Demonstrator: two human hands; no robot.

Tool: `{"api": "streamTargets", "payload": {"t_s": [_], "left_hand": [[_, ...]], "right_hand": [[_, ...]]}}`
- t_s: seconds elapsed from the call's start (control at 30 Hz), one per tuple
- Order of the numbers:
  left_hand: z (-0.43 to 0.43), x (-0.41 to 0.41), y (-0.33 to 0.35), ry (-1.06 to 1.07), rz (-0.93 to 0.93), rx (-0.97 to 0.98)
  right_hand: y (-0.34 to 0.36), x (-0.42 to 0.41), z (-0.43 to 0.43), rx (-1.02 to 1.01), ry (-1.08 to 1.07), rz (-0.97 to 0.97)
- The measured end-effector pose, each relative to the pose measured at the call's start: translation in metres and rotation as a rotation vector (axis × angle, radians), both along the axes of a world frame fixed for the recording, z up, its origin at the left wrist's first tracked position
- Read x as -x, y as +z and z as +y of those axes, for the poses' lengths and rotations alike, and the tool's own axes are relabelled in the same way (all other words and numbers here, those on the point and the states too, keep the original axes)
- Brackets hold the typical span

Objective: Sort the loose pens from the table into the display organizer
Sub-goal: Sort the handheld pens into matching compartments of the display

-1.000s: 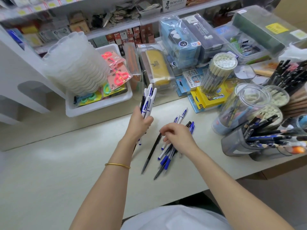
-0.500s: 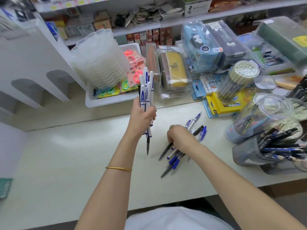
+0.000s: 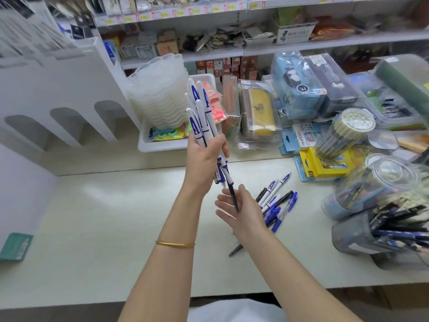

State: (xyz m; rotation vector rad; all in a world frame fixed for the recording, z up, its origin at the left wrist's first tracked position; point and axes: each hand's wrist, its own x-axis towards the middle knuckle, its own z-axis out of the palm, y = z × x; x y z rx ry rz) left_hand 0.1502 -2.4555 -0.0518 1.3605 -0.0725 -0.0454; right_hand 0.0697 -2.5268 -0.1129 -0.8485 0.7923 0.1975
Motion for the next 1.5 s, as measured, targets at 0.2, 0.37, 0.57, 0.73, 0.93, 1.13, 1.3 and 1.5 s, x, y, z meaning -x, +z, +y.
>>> {"api": "streamTargets", "payload": {"t_s": [0.2, 0.37, 0.57, 0.73, 0.93, 1.13, 1.3, 1.5], "left_hand": [[-0.002, 0.01, 0.015, -0.009, -0.066, 0.038], [-0.001, 0.014, 0.017, 0.026, -0.105, -0.006], [-0.006, 0.026, 0.008, 0.017, -0.111, 0.015], [0.0, 0.028, 0.005, -0.097, -0.072, -0.003], [0.017, 0.024, -0.019, -0.126, -0.093, -0.18], [0.02, 0.029, -0.065, -0.038, -0.01, -0.269], [0.024, 0.034, -0.091, -0.05, 0.1, -0.278], [0.026, 0.038, -0.088, -0.134, 0.103, -0.294]], "right_hand": [[0.025, -0.014, 0.01, -0.489, -0.23, -0.049], [0.03, -0.017, 0.009, -0.56, -0.262, -0.087], [0.046, -0.028, 0.006, -0.481, -0.129, -0.209], [0.047, -0.029, 0.003, -0.354, -0.084, -0.259], [0.047, -0.02, -0.009, 0.458, 0.115, -0.369], [0.052, -0.022, -0.021, 0.921, 0.485, -0.696], [0.025, -0.024, -0.018, 1.117, 0.632, -0.622], [0.008, -0.021, -0.009, 1.143, 0.704, -0.569]]}}
